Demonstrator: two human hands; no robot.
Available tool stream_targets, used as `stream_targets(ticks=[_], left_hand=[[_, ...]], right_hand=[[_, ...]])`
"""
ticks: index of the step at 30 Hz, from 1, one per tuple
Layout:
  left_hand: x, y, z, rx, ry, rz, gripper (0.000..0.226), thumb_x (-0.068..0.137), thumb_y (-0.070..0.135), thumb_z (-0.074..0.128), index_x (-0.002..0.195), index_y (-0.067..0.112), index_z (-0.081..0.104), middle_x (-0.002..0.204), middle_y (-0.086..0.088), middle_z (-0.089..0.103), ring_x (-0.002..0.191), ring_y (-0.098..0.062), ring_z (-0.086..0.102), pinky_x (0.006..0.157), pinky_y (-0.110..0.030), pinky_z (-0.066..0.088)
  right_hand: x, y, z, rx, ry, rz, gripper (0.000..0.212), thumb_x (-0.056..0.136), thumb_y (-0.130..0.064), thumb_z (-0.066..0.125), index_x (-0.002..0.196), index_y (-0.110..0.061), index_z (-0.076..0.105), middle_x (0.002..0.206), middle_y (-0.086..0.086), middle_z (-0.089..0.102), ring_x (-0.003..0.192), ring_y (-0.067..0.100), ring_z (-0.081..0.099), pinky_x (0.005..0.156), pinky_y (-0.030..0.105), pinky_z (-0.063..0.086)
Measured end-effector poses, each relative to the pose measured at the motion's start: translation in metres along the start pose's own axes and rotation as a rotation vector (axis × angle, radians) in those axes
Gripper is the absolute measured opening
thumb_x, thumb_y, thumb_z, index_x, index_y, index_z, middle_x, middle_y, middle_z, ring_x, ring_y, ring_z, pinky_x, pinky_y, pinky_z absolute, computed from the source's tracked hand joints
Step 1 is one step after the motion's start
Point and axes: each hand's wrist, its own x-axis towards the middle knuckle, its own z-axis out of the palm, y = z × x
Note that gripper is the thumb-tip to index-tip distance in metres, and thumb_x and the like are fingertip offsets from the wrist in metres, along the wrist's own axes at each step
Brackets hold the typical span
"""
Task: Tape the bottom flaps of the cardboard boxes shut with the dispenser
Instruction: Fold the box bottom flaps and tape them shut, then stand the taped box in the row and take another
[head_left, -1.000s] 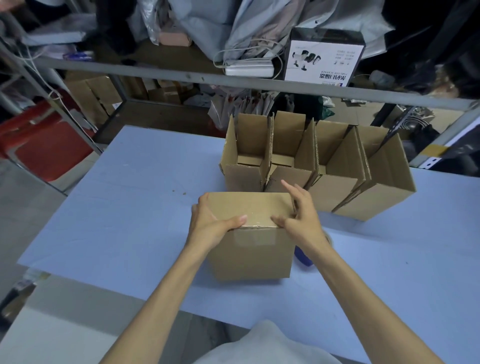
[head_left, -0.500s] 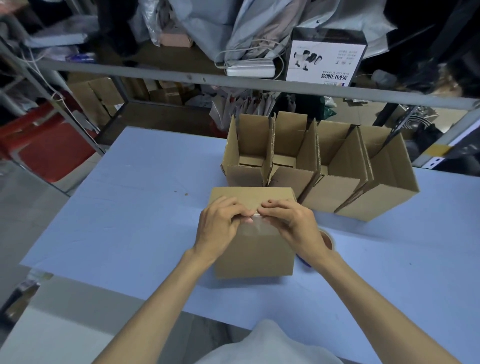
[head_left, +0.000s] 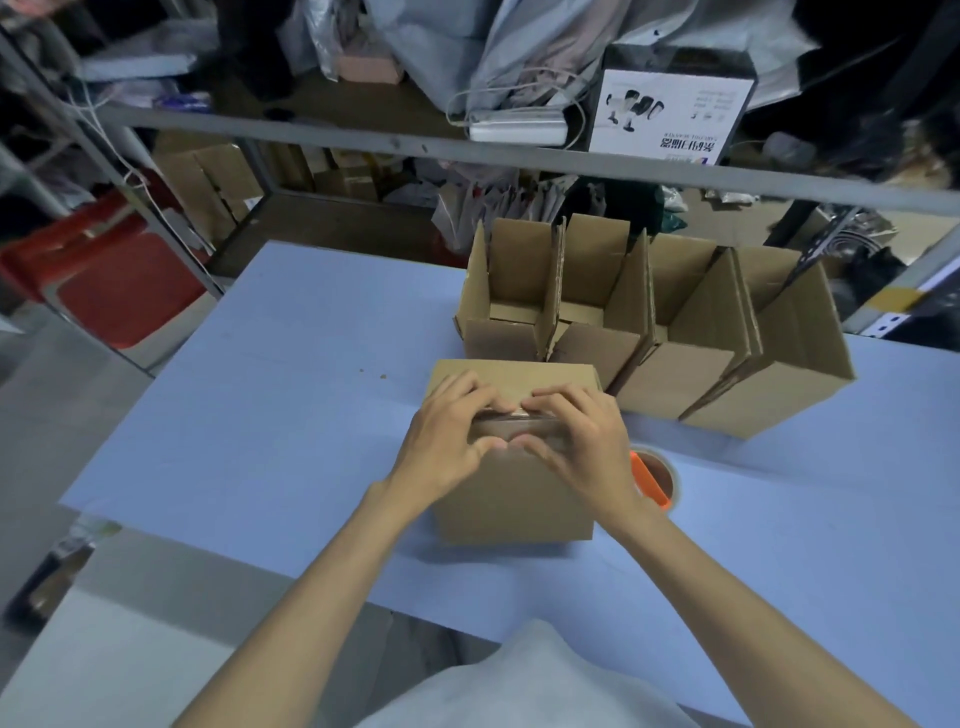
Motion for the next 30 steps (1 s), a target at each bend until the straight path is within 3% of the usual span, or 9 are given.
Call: stream_targets(ticks=[5, 9, 12, 17, 20, 23, 26, 28, 30], left_hand=[[0.002, -0.008, -0.003, -0.009, -0.097, 0.034, 0.048, 0.063, 0.024, 0.087, 0.104, 0.021, 0.063, 0.094, 0.016, 0.041, 0.092, -0.002, 0.034, 0.080, -0.020, 0.036], [0.013, -0.011, -0.002, 0.089, -0.160, 0.086, 0.059, 0.055, 0.029, 0.090, 0.103, 0.020, 0.057, 0.097, 0.012, 0.040, 0.094, -0.005, 0.030, 0.079, -0.021, 0.035], [0.007, -0.007, 0.003, 0.080, -0.061, 0.057, 0.053, 0.056, 0.016, 0.089, 0.099, 0.018, 0.057, 0.093, 0.013, 0.041, 0.089, -0.003, 0.029, 0.073, -0.028, 0.042], [0.002, -0.004, 0.001, -0.025, 0.001, 0.007, 0.047, 0.070, -0.010, 0.068, 0.102, 0.024, 0.071, 0.087, 0.012, 0.053, 0.085, -0.008, 0.047, 0.073, -0.032, 0.045], [0.008, -0.001, -0.011, -0.177, -0.030, -0.028, 0.046, 0.085, -0.008, 0.058, 0.112, 0.027, 0.072, 0.098, 0.006, 0.066, 0.094, -0.010, 0.060, 0.083, -0.029, 0.050], [0.012, 0.000, -0.025, -0.475, 0.144, -0.131, 0.040, 0.092, 0.004, 0.056, 0.123, 0.028, 0.064, 0.115, 0.008, 0.066, 0.107, 0.001, 0.059, 0.091, -0.013, 0.047], [0.017, -0.015, -0.032, -0.530, 0.308, -0.335, 0.034, 0.096, 0.014, 0.053, 0.126, 0.030, 0.058, 0.124, 0.008, 0.059, 0.115, -0.002, 0.055, 0.096, -0.017, 0.045], [0.019, -0.026, -0.030, -0.555, 0.150, -0.506, 0.034, 0.096, 0.015, 0.055, 0.129, 0.023, 0.054, 0.128, 0.002, 0.056, 0.120, -0.011, 0.052, 0.102, -0.028, 0.043], [0.018, -0.028, -0.023, -0.512, -0.142, -0.548, 0.032, 0.092, 0.015, 0.062, 0.124, 0.015, 0.058, 0.124, 0.000, 0.061, 0.119, -0.016, 0.055, 0.104, -0.035, 0.044]], right_hand=[[-0.005, 0.016, -0.005, -0.190, -0.183, -0.192, 0.071, 0.059, -0.040, 0.087, 0.120, -0.013, 0.063, 0.120, 0.005, 0.062, 0.098, 0.028, 0.060, 0.081, 0.035, 0.040], [0.004, 0.006, 0.000, -0.074, -0.087, -0.011, 0.055, 0.067, -0.058, 0.077, 0.105, -0.020, 0.067, 0.107, -0.004, 0.064, 0.098, 0.017, 0.057, 0.080, 0.032, 0.042], [0.009, -0.001, 0.007, -0.065, -0.008, 0.073, 0.040, 0.069, -0.047, 0.080, 0.094, -0.018, 0.068, 0.096, -0.003, 0.064, 0.090, 0.021, 0.060, 0.074, 0.037, 0.045], [0.004, 0.012, -0.004, -0.123, -0.174, -0.075, 0.059, 0.062, -0.039, 0.085, 0.111, -0.016, 0.064, 0.110, 0.000, 0.061, 0.101, 0.024, 0.058, 0.078, 0.037, 0.043], [0.008, 0.008, -0.007, -0.094, -0.195, -0.007, 0.064, 0.052, -0.027, 0.090, 0.111, -0.018, 0.063, 0.107, -0.002, 0.061, 0.100, 0.024, 0.057, 0.080, 0.037, 0.042], [0.011, 0.006, -0.013, 0.091, -0.083, 0.165, 0.058, 0.046, -0.017, 0.091, 0.099, -0.019, 0.068, 0.099, -0.008, 0.063, 0.098, 0.017, 0.057, 0.080, 0.037, 0.043], [0.009, 0.013, -0.029, 0.266, -0.018, 0.301, 0.057, 0.043, -0.016, 0.092, 0.095, -0.022, 0.070, 0.093, -0.013, 0.065, 0.094, 0.013, 0.059, 0.078, 0.029, 0.044], [0.009, 0.020, -0.044, 0.415, -0.015, 0.404, 0.056, 0.042, -0.013, 0.092, 0.094, -0.022, 0.072, 0.091, -0.013, 0.067, 0.091, 0.010, 0.062, 0.075, 0.023, 0.048], [0.007, 0.028, -0.059, 0.515, -0.008, 0.462, 0.055, 0.043, -0.007, 0.093, 0.093, -0.019, 0.073, 0.090, -0.009, 0.070, 0.088, 0.010, 0.064, 0.074, 0.020, 0.050]])
